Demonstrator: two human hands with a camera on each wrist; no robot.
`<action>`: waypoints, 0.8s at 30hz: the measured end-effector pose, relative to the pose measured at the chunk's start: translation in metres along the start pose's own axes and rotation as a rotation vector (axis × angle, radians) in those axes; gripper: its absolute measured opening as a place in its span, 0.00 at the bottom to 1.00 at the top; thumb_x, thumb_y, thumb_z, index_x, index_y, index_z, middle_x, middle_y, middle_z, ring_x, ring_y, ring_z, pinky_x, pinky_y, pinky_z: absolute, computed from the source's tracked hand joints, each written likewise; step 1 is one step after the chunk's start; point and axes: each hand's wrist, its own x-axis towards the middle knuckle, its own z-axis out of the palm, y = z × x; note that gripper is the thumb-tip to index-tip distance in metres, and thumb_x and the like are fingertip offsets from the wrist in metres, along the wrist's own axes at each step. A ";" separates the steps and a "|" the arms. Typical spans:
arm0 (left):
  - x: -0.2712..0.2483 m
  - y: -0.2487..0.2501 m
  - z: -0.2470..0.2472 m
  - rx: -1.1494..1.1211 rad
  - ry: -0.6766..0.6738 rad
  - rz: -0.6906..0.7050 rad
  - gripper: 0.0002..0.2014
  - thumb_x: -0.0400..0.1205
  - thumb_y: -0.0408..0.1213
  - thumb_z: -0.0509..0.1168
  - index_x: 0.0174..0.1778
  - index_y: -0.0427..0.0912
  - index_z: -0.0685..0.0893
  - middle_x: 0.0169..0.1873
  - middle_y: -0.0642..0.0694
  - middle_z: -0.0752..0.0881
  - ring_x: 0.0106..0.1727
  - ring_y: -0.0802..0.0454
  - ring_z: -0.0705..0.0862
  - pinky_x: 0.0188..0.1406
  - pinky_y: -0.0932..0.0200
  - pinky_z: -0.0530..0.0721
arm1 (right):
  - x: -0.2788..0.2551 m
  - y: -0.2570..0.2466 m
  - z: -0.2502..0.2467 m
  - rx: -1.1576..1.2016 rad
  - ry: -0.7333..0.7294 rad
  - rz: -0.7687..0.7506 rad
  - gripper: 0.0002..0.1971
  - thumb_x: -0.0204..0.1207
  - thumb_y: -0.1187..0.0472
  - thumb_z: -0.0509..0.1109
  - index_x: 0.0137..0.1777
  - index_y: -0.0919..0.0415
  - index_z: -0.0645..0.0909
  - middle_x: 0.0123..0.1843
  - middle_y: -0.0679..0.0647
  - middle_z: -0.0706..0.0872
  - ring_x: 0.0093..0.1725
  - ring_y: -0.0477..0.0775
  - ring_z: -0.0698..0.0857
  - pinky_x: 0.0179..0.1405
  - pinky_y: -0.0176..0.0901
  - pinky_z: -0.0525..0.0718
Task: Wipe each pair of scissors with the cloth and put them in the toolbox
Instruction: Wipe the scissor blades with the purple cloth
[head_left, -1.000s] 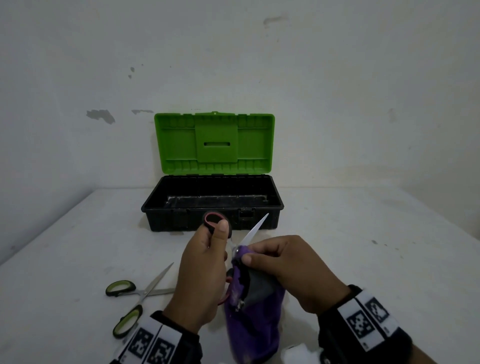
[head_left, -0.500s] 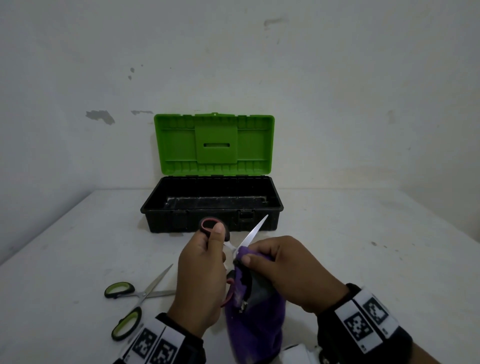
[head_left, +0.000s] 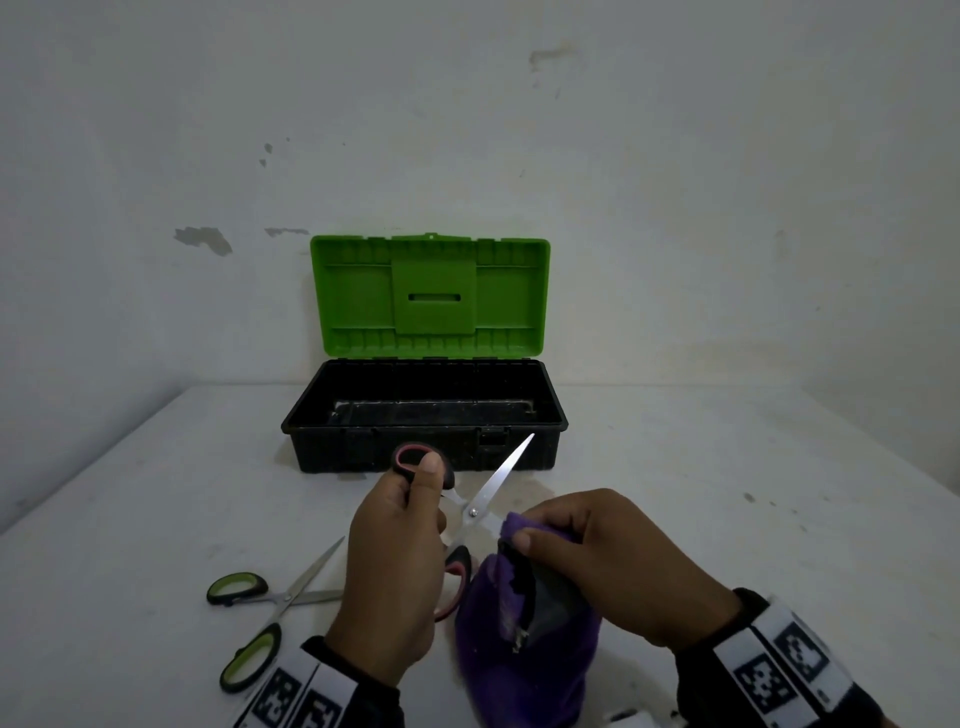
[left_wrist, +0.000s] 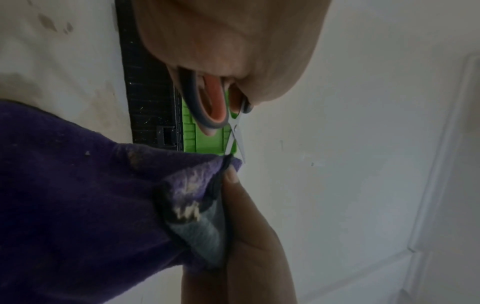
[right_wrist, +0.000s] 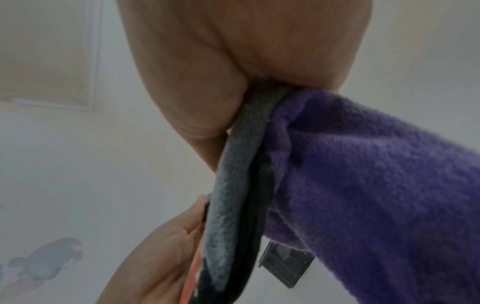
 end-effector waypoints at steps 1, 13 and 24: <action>0.001 0.000 -0.001 -0.012 0.006 -0.012 0.18 0.84 0.54 0.60 0.33 0.49 0.82 0.19 0.57 0.69 0.27 0.55 0.69 0.30 0.44 0.84 | -0.001 0.002 -0.002 -0.002 -0.005 -0.002 0.09 0.81 0.53 0.70 0.46 0.50 0.92 0.43 0.47 0.93 0.43 0.46 0.90 0.50 0.47 0.89; 0.024 0.006 -0.020 -0.150 0.162 -0.003 0.15 0.85 0.55 0.58 0.42 0.55 0.87 0.33 0.48 0.77 0.36 0.49 0.75 0.44 0.35 0.89 | 0.009 0.031 -0.056 -0.178 0.026 0.064 0.09 0.80 0.58 0.71 0.41 0.53 0.92 0.38 0.46 0.93 0.41 0.44 0.90 0.46 0.42 0.87; 0.028 0.010 0.003 -0.419 0.201 -0.174 0.13 0.86 0.48 0.62 0.39 0.45 0.82 0.23 0.53 0.74 0.27 0.56 0.70 0.53 0.32 0.85 | 0.044 0.054 -0.033 -0.564 -0.085 0.114 0.14 0.78 0.49 0.71 0.62 0.46 0.86 0.58 0.41 0.88 0.55 0.41 0.84 0.59 0.35 0.80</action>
